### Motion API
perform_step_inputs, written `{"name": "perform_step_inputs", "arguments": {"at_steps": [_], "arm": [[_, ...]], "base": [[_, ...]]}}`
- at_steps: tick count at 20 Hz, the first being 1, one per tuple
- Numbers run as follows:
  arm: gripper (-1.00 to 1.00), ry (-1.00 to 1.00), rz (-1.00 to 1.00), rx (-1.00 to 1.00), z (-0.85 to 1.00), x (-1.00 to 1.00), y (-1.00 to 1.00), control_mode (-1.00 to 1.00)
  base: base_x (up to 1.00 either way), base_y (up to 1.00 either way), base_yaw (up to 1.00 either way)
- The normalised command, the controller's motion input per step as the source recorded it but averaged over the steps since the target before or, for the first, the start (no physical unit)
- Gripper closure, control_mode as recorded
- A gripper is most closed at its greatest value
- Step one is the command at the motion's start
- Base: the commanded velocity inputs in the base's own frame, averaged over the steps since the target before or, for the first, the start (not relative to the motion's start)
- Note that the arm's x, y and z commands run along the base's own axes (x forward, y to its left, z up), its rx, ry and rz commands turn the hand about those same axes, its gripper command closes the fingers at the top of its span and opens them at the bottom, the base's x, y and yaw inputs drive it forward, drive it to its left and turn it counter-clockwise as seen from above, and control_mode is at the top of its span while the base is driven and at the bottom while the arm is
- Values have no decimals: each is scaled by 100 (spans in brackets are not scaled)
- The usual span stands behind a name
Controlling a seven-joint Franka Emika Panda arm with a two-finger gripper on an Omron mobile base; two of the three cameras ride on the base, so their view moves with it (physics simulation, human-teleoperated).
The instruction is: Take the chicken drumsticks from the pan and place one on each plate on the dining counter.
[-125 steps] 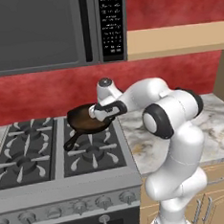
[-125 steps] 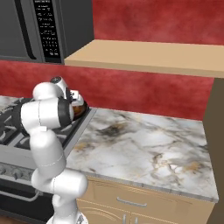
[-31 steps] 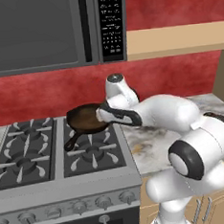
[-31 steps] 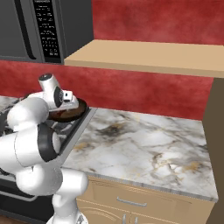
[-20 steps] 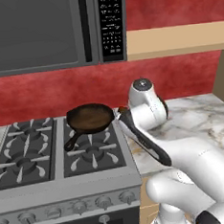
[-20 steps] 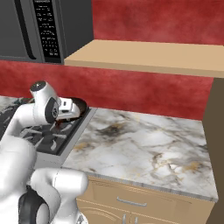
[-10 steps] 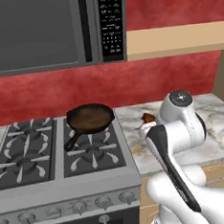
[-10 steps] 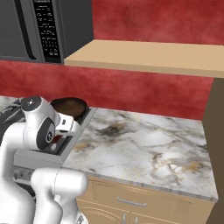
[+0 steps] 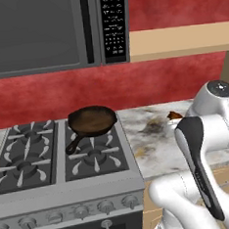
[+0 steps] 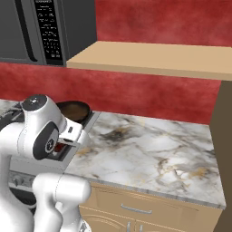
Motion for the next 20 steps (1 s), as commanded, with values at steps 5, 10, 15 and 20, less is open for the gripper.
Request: {"name": "perform_step_inputs", "arguments": {"at_steps": [5,10,15,20], "arm": [[100,0,0,0,0,0,0,100],[100,0,0,0,0,0,0,100],[100,0,0,0,0,0,0,100],[100,0,0,0,0,0,0,100]], "base": [[-6,0,0],[-83,-20,15],[-65,-23,82],[-16,-6,100]]}}
